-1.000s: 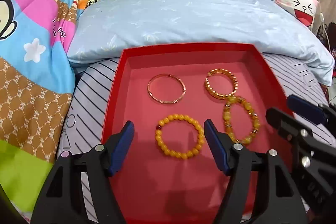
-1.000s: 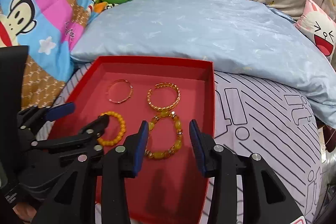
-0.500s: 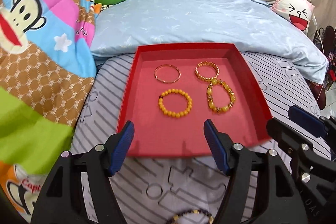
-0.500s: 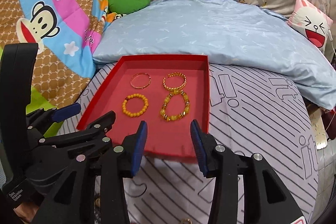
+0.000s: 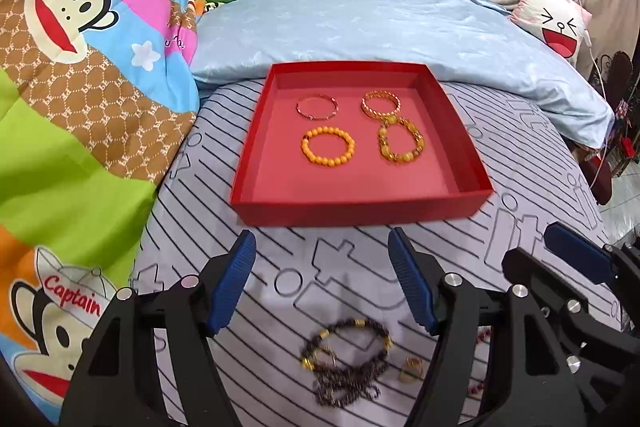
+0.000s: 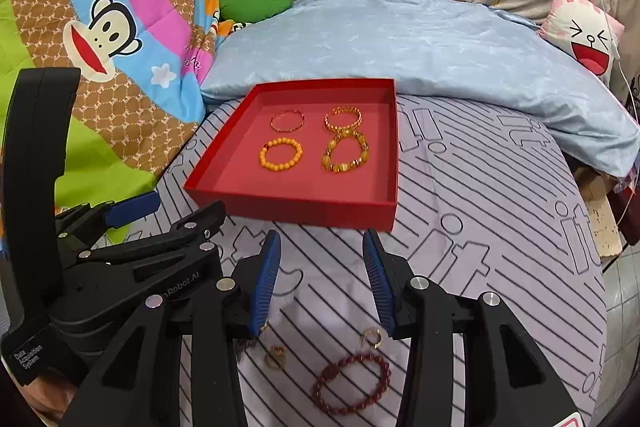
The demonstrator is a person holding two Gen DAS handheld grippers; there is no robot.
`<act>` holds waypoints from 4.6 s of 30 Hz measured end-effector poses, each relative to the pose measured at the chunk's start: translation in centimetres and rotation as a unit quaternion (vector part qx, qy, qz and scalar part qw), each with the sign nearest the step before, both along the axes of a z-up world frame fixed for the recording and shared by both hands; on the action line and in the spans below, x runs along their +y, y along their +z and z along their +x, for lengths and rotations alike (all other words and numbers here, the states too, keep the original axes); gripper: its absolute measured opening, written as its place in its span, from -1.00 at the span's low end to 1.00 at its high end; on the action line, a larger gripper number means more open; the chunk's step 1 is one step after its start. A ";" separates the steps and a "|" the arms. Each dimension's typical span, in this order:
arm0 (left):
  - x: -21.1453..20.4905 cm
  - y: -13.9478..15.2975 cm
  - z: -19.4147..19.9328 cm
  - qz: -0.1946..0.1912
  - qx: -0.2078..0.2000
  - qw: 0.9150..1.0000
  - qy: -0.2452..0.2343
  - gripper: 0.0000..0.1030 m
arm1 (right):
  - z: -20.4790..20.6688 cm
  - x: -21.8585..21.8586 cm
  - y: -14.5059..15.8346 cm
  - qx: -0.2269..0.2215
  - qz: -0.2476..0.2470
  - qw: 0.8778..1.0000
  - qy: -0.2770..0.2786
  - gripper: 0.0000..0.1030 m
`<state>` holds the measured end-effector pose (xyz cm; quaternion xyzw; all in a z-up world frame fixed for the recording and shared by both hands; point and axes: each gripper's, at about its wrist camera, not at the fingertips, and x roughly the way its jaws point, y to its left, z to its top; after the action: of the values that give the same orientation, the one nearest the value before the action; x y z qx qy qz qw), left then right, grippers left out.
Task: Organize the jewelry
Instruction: 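Withdraw both tools from the tray toward the remaining bracelets, then grasp the dark purple bead strand with the left tool while the right tool grasps the dark red bead bracelet, then carry both held bracelets into the red tray and open both tools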
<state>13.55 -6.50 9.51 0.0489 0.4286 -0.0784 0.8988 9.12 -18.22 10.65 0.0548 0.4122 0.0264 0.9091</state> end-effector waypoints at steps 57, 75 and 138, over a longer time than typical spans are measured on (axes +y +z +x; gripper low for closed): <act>3.5 -9.0 -6.4 -0.093 0.094 0.991 -0.010 -0.12 | -5.8 -3.7 -9.9 0.104 -0.002 0.993 -0.050 -0.39; 2.7 -8.4 -7.4 -0.126 0.115 0.984 -0.054 -0.88 | -6.5 -3.0 -9.0 0.085 -0.003 0.996 -0.032 -0.85; 3.5 -6.3 12.9 -0.056 0.079 0.995 0.014 -0.20 | 13.6 -1.9 -7.7 0.046 -0.026 0.998 -0.020 -0.77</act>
<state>26.47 -2.96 3.26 -0.0140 0.4936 -0.0937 0.8645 22.73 -20.16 2.97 0.0406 0.4533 -0.0049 0.8904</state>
